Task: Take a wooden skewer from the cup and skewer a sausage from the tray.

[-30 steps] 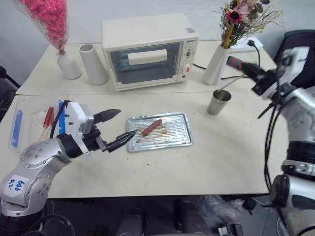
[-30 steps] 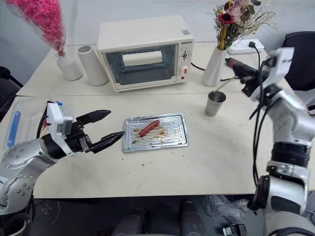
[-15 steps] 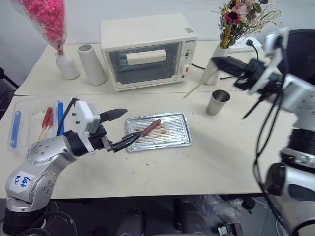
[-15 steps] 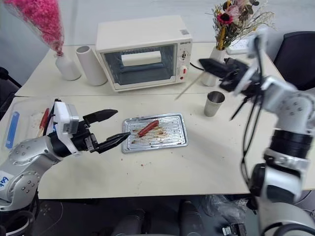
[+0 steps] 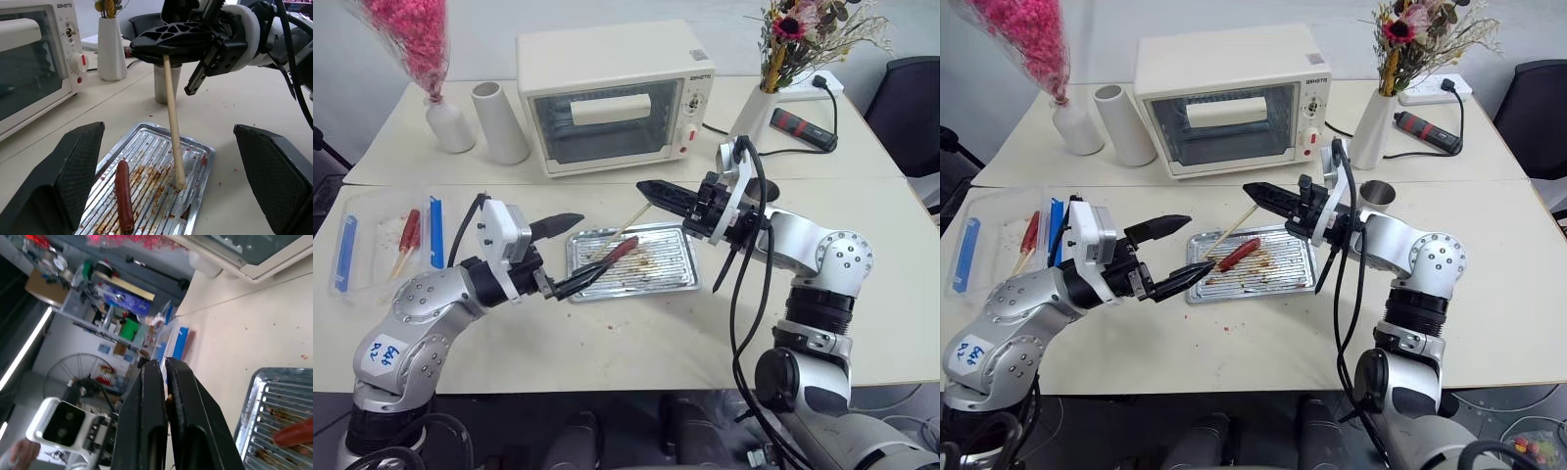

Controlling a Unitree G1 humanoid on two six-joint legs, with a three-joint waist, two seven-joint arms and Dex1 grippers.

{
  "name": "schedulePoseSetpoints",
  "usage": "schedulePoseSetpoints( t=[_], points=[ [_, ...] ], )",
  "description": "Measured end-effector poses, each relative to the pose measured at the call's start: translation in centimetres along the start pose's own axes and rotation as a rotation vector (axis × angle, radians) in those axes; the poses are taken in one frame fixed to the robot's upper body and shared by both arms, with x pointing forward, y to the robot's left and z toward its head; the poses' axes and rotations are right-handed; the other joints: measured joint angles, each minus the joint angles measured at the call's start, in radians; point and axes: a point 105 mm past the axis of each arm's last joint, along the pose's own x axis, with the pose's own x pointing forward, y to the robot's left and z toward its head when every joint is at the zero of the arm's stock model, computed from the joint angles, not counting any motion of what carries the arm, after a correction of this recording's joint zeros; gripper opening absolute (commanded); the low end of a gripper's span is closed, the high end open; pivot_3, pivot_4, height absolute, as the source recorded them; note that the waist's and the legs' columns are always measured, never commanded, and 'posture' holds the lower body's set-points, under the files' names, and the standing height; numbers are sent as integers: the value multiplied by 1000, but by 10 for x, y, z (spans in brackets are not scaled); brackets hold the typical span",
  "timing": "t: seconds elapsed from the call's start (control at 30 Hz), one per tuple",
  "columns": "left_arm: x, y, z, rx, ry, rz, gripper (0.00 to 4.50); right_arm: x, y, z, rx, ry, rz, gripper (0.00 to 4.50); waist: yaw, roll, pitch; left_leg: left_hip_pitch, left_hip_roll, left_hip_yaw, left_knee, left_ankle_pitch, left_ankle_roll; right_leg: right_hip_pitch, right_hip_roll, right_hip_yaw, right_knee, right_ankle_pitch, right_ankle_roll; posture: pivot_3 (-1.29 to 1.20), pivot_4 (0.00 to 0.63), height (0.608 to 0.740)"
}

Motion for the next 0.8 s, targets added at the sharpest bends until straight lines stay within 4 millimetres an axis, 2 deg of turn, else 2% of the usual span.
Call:
schedulePoseSetpoints(
  t=[0.13,0.3,0.4,0.63,0.8],
  points=[
    [7,-2,-1,-4,-29,6,4500,5,2,0,66,-29,-4,24,-6,0,0,0,0,1,0,0,1,0,1,0,1,0,0,0,150,740],
    [10,5,-4,-14,-56,55,4500,11,7,2,133,-53,-3,24,-13,0,0,1,1,0,0,-1,4,0,1,0,2,0,0,0,150,740],
    [12,6,1,8,-77,64,3900,10,6,1,152,-59,-13,0,-17,0,0,1,1,0,0,-1,5,0,0,0,2,0,0,0,150,740],
    [12,9,3,11,-100,80,1907,9,4,0,171,-72,-27,0,-22,0,0,1,1,0,0,-1,6,0,0,1,2,0,1,0,150,740],
    [12,9,3,12,-99,80,1907,9,5,2,163,-82,-30,0,-21,0,0,1,1,0,0,-1,6,0,0,1,2,0,1,0,150,740]
  ],
)
